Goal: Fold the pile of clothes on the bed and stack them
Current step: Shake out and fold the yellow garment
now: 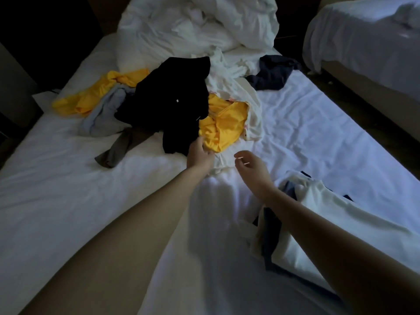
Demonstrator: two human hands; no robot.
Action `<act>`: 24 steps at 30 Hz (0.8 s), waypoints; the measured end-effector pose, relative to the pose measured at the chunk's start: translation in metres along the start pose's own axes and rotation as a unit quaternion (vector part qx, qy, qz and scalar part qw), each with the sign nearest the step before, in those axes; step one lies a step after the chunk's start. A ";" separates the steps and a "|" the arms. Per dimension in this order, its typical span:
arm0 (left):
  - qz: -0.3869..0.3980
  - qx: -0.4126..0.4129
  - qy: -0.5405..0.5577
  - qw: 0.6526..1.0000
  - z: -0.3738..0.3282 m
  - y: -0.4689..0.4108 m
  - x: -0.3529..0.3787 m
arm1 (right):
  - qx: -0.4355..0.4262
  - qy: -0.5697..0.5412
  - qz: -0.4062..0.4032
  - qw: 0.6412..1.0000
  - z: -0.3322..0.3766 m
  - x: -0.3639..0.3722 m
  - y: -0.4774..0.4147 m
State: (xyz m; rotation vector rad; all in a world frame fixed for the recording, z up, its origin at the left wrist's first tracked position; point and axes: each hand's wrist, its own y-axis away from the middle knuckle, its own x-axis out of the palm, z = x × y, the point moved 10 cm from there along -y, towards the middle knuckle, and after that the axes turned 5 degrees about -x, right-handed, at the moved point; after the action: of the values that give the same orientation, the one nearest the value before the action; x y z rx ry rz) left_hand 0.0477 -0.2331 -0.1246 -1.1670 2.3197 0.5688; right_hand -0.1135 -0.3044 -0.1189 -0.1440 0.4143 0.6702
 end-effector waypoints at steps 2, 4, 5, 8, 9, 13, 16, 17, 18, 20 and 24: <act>0.028 0.052 -0.152 0.987 -0.003 -0.018 0.020 | 0.013 -0.009 -0.023 1.000 -0.024 0.003 -0.004; 0.043 0.068 -0.258 0.963 0.002 -0.028 0.034 | 0.028 -0.023 -0.043 0.998 -0.042 0.006 -0.006; 0.028 0.078 -0.261 0.962 0.004 -0.030 0.036 | 0.029 -0.029 -0.046 0.998 -0.047 0.008 -0.009; -0.046 0.087 -0.152 0.984 0.008 -0.028 0.026 | 0.021 -0.042 -0.037 0.998 -0.052 0.015 -0.014; -0.059 0.091 -0.126 0.986 0.011 -0.025 0.025 | 0.019 -0.046 -0.039 0.998 -0.053 0.015 -0.014; -0.029 0.170 -0.093 0.981 0.001 0.012 0.031 | 0.021 -0.064 -0.040 0.997 -0.051 0.014 -0.009; -0.008 0.192 -0.062 0.979 0.003 0.033 0.026 | -0.029 0.007 -0.010 0.999 -0.029 0.015 -0.002; 0.008 0.186 -0.027 0.982 0.003 0.038 0.020 | -0.056 0.048 0.005 0.997 -0.020 0.017 0.001; 0.028 0.166 0.027 0.985 0.002 0.042 0.011 | -0.078 0.086 0.018 0.993 -0.012 0.018 0.006; 0.086 0.123 0.133 0.980 -0.003 0.054 -0.005 | -0.112 0.133 0.021 0.985 0.004 0.020 0.019; 0.185 0.110 0.183 0.959 -0.023 0.089 -0.036 | -0.145 0.179 0.027 0.973 0.039 0.029 0.051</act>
State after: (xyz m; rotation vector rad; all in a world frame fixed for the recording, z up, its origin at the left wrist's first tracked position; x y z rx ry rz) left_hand -0.0119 -0.1742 -0.0719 -0.7886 2.8620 0.2157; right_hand -0.1124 -0.2383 -0.0957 -0.5394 0.6669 0.7584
